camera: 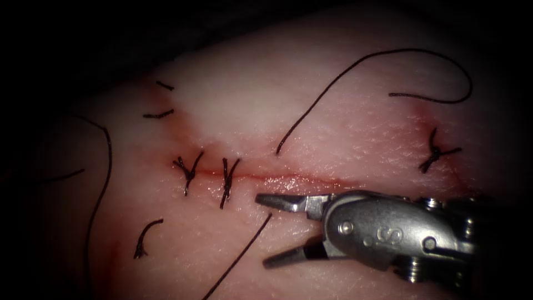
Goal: Wound Closure
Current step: Grip suture near wound and pull away with right hand. Repeat until a short tail remains on top side
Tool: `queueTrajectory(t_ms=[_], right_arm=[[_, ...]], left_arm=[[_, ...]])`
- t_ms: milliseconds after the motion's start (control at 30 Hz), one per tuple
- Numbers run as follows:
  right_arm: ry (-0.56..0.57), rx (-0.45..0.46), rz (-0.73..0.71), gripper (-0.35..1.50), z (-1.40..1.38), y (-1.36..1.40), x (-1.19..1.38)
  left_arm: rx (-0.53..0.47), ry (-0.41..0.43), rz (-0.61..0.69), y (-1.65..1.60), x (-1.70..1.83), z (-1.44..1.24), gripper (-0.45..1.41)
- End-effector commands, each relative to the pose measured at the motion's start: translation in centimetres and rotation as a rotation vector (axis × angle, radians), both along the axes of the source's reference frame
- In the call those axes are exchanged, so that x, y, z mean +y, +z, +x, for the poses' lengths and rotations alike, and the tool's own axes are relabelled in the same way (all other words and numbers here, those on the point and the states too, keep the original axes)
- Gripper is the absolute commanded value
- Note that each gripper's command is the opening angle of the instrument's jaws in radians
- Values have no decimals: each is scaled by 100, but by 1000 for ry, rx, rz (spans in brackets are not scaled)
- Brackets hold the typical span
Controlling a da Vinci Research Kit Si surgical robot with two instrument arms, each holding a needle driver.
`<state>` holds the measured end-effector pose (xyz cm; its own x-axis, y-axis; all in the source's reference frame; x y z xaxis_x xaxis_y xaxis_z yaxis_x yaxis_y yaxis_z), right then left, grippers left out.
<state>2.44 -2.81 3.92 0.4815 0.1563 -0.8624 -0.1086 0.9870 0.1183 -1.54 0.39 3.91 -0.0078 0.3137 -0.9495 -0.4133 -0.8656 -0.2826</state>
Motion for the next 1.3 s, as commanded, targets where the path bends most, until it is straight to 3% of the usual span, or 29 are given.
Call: queueTrajectory(t_ms=[33,133,200,233,267,300,533,667,800,933,1067,1200,1233,1300], right_arm=[[-19,-5,-23,131,12,6,7],[-61,-23,-71,118,18,10,5],[-90,-47,-65,81,22,12,3],[-106,-61,-57,49,25,13,2],[-123,-74,-50,-10,27,14,2],[-153,-97,-36,-35,29,16,0],[-220,-172,-13,-35,24,20,-5],[-233,-180,-21,-35,20,7,-21],[-258,-161,-41,-35,28,-25,-56],[-211,-111,-22,-35,48,-70,-91],[-183,-76,-5,-35,68,-106,-114],[-179,-50,-1,-35,80,-124,-123],[-168,-41,3,-20,80,-125,-121],[-148,-27,3,66,77,-123,-114]], left_arm=[[-1,0,-5,3,9,-5,-45],[-4,-3,-8,4,8,-7,-45],[-4,-1,-9,4,7,-9,-45],[-5,0,-10,4,7,-9,-45],[-6,3,-11,4,7,-11,-45],[-4,5,-10,4,7,-11,-45],[-6,17,-7,6,5,-18,-45],[-6,22,-9,6,3,-23,-45],[-12,27,-13,7,3,-28,-45],[-12,29,-14,7,3,-31,-45],[-12,28,-15,7,2,-31,-45],[-12,29,-15,7,2,-31,-45],[-12,29,-15,7,2,-30,-45],[-13,30,-15,7,2,-30,-45]])
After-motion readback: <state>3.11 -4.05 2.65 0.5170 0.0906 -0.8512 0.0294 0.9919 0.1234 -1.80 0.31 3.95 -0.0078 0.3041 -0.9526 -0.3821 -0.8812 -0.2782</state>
